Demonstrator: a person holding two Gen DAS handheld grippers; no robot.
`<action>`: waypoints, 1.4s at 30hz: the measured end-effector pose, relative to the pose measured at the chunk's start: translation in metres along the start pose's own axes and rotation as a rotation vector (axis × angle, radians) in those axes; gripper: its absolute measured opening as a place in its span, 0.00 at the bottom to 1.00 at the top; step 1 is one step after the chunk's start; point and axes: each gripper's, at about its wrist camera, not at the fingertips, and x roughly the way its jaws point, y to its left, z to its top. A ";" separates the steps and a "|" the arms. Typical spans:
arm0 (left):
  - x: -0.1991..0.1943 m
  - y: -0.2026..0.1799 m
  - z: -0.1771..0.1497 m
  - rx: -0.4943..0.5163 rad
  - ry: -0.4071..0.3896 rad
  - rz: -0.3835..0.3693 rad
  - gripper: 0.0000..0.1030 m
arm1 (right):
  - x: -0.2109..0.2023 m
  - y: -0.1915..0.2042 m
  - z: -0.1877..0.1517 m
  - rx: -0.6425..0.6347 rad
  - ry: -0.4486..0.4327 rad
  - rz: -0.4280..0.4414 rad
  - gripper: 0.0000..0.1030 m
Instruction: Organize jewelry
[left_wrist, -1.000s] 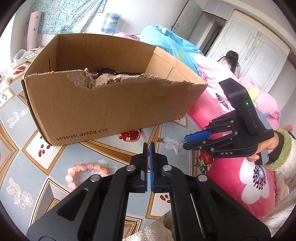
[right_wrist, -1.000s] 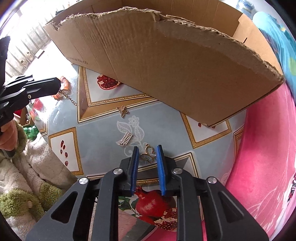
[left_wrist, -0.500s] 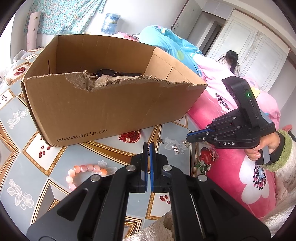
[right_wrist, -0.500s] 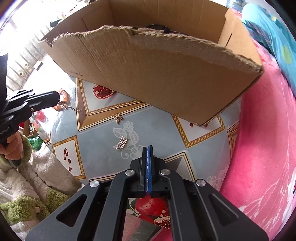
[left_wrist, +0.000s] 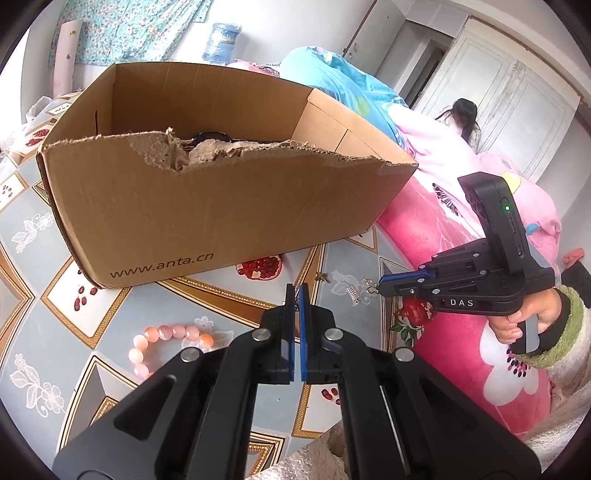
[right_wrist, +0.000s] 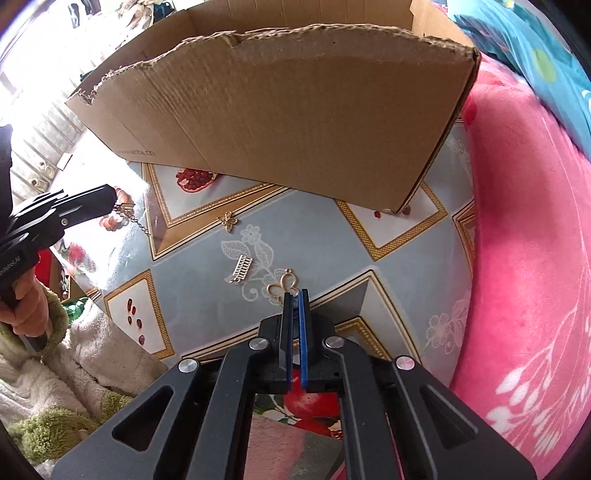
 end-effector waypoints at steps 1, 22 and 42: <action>0.001 0.001 0.000 -0.005 0.003 -0.002 0.01 | 0.000 0.002 -0.001 -0.001 0.000 0.006 0.03; 0.013 0.004 0.000 -0.020 0.022 -0.016 0.01 | 0.005 0.024 -0.006 -0.030 -0.123 -0.080 0.28; 0.006 0.003 -0.001 -0.021 0.010 -0.012 0.01 | -0.008 0.014 0.004 0.002 -0.118 -0.033 0.02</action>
